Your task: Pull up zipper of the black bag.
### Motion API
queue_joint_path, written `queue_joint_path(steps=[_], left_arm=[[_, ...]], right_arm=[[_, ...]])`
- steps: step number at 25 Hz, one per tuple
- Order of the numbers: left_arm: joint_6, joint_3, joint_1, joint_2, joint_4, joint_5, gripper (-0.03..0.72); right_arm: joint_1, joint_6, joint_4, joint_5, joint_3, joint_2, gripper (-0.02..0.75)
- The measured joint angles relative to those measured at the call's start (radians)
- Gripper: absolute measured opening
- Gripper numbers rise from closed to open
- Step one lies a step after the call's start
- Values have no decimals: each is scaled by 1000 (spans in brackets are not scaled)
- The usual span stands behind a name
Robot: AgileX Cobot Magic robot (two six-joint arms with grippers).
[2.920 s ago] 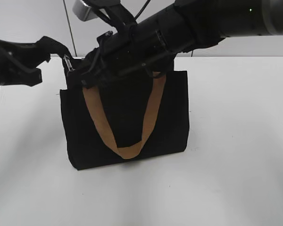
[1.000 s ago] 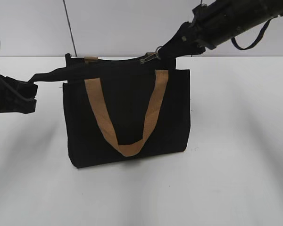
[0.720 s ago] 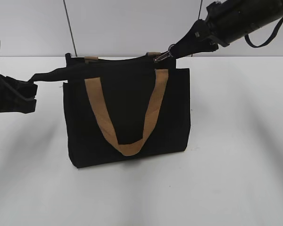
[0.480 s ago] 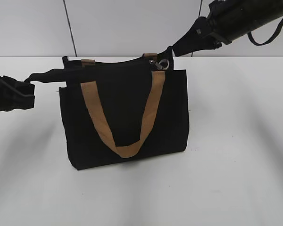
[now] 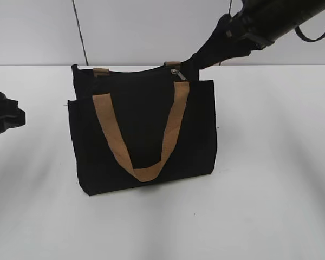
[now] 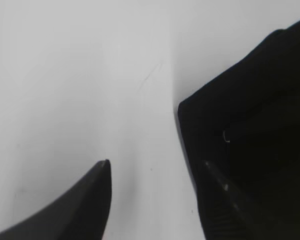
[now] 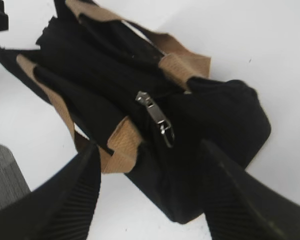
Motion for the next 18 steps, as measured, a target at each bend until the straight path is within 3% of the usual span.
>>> queue_joint_path(steps=[7, 18], left_arm=[[-1, -19, 0, -169, -30, 312, 423], [145, -24, 0, -628, -59, 658, 377]], right_arm=[[128, 186, -209, 12, 1, -40, 474], [136, 280, -224, -27, 292, -335, 474]])
